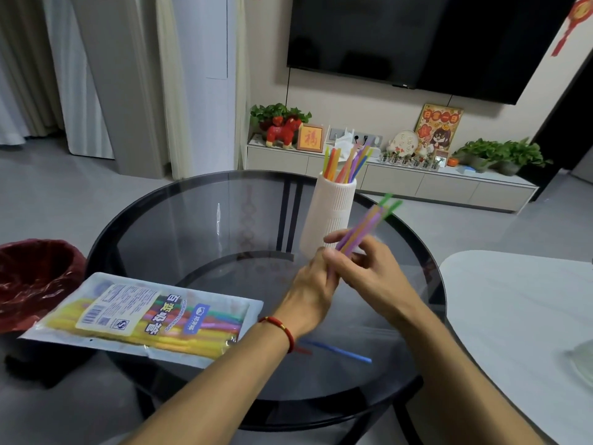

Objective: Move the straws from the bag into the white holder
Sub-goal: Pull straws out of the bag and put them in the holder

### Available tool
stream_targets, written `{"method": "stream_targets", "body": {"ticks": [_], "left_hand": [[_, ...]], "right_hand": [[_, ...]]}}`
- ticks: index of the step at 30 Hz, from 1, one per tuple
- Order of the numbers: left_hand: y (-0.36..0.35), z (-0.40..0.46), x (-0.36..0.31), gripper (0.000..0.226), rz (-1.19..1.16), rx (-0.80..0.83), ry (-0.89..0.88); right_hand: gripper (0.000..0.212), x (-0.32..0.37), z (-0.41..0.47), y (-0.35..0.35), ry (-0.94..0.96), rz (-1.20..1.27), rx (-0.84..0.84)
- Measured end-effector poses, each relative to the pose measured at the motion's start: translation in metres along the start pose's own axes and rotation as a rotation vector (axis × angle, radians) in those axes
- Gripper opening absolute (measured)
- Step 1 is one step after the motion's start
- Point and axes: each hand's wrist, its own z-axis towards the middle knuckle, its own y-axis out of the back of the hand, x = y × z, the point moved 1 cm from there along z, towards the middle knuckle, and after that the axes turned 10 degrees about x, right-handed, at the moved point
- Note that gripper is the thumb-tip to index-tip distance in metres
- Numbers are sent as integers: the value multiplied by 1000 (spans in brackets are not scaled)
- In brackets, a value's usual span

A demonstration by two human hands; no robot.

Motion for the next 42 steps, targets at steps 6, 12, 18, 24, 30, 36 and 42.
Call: {"method": "stream_targets", "body": {"ticks": [6,12,18,24,30,36,42], "left_hand": [[5,0,13,38,-67,107,47],[30,-8,40,48,-32,113,199],[42,-15,45,35,38,57,262],[51,-21,43,32,77,-67,220],[57,-21,42,30,23,-213,237],[58,-22,43,32,56,-184,245],[58,-23,39,36,76,-145,234]], "right_hand": [[30,14,21,-6,50,-417,-179],[21,20,26,-5,38,-434,-84],[21,18,26,-15,-8,-432,-1],[35,2,22,4,-41,-198,-242],[17,13,46,56,-87,462,-713],[18,42,78,86,-63,478,-958],[36,55,101,87,-36,35,-925]]}}
